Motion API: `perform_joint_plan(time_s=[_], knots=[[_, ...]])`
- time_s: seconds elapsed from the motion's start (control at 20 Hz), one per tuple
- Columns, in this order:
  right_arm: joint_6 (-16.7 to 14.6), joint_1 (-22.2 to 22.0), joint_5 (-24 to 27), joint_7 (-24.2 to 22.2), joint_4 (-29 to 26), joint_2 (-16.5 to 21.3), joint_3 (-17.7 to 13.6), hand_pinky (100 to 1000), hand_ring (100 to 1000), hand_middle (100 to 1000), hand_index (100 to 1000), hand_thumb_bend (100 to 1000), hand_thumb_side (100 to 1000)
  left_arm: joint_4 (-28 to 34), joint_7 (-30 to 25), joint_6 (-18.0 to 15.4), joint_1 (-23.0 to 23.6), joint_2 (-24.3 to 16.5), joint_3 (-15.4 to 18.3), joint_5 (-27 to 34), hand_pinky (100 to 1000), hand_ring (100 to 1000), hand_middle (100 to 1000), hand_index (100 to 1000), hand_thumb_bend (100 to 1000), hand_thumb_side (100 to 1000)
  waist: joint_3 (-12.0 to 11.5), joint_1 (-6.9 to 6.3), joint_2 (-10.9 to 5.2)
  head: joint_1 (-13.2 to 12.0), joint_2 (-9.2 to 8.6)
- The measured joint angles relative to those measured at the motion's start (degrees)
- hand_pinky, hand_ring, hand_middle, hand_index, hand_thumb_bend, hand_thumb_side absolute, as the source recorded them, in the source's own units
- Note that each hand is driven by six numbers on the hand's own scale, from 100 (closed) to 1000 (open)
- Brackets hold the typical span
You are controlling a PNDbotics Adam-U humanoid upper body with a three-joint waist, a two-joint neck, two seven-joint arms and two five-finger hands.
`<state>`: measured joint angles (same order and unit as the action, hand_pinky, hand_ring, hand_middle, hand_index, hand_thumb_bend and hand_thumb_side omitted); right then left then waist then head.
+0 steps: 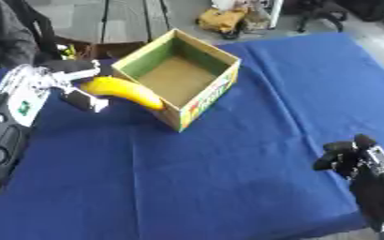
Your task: Pick up objects on the table and place them in the box.
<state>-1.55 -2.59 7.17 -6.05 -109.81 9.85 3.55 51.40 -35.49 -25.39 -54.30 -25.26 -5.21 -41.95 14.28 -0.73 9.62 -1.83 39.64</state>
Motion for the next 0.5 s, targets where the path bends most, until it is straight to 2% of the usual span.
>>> perform_joint_plan(time_s=[0.5], knots=[[-0.1, 0.0, 0.1, -0.4, 0.0, 0.1, 0.1, 590, 545, 479, 630, 100, 937, 0.9, 0.7, 3.1, -1.4, -0.5, 1.5, 3.9, 550, 556, 535, 593, 100, 243, 2.2, -0.02, -0.03, -0.1, -0.46]])
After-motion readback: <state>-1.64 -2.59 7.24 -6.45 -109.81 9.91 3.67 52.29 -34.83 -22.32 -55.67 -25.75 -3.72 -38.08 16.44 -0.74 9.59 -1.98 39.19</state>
